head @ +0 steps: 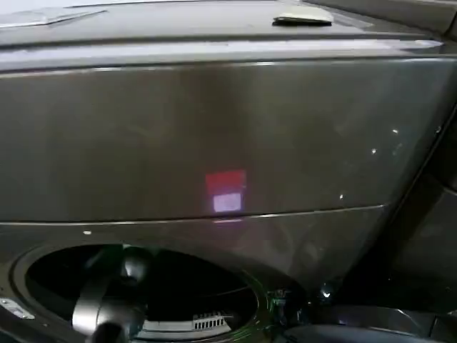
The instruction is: Grasp the clothes from the dryer.
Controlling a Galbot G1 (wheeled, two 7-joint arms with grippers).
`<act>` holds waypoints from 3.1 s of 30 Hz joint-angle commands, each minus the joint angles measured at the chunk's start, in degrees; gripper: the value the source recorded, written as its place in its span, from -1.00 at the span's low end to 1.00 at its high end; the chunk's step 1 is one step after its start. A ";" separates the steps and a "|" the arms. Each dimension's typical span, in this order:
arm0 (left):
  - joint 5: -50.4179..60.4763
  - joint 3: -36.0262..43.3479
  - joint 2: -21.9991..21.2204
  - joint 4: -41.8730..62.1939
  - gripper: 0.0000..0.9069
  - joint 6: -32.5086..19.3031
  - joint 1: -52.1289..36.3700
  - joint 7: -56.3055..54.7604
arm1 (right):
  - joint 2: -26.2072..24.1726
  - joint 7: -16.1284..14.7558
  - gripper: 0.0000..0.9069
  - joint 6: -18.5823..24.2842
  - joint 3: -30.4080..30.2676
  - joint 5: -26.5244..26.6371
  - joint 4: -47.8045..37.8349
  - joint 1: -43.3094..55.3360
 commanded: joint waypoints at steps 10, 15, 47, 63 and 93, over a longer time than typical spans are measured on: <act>29.63 11.60 1.74 15.83 1.00 -7.08 -9.75 11.99 | 0.46 -0.05 1.00 0.07 -0.77 -0.14 0.30 0.61; 32.04 11.83 2.01 17.45 1.00 -8.37 -11.06 13.04 | 0.52 -0.05 1.00 0.07 -1.48 -0.26 0.55 1.17; 41.27 14.28 2.72 25.93 0.38 -8.43 -10.42 12.83 | 1.33 -0.27 1.00 0.23 -2.15 -0.38 0.91 1.77; 41.63 13.68 2.69 25.81 -1.00 -8.28 -10.02 12.83 | 1.19 -0.26 1.00 0.30 -1.84 -0.51 0.78 1.45; -3.02 -3.31 1.37 -7.21 -1.00 -1.09 7.26 -6.18 | 1.50 -0.30 1.00 0.64 -3.28 -2.14 0.46 2.62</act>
